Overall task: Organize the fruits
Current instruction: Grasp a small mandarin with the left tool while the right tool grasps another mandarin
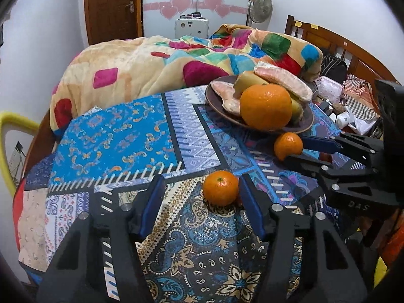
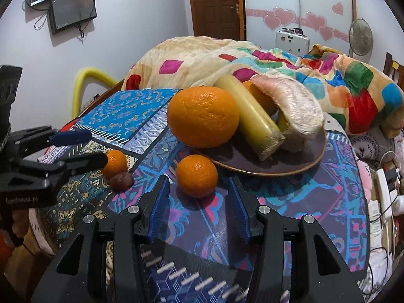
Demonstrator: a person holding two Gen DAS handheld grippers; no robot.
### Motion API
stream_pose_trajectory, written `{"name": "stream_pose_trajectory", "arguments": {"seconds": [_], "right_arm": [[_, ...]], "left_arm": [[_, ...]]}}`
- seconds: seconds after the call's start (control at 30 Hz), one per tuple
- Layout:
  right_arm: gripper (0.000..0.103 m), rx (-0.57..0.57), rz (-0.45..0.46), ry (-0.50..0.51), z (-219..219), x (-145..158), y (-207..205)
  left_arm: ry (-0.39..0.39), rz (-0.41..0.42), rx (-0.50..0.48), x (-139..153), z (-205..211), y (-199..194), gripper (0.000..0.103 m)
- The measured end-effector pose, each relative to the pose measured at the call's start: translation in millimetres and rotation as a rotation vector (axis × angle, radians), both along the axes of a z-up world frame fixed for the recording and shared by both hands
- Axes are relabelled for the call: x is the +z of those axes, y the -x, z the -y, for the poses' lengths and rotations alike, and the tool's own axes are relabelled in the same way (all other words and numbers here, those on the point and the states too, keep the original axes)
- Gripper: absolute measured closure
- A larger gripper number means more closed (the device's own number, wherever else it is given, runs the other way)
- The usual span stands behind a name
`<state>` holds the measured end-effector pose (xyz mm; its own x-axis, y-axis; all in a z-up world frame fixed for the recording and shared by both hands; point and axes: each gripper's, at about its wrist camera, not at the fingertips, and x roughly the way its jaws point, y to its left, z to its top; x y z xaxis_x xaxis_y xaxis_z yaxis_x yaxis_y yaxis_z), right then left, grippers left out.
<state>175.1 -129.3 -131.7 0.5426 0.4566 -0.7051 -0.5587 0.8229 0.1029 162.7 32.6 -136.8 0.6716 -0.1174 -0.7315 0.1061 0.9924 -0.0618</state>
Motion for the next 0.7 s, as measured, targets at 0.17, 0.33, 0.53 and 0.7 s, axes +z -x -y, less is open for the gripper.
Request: {"name": "stream_pose_trajectory", "arguments": {"seconds": [0.17, 0.33, 0.53, 0.7], "right_arm": [[0.058, 0.0, -0.023, -0.013, -5, -7, -3], [0.069, 0.005, 0.001, -0.012, -6, -5, 1], [0.071, 0.018, 0.01, -0.017, -1, -4, 4], [0.071, -0.005, 0.034, -0.03, 19, 4, 13]], "left_arm": [[0.044, -0.013, -0.024, -5, 1, 0, 0.055], [0.043, -0.027, -0.048, -11, 9, -1, 0.07], [0.032, -0.016, -0.031, -9, 10, -2, 0.071], [0.03, 0.012, -0.02, 2, 14, -4, 0.071]]}}
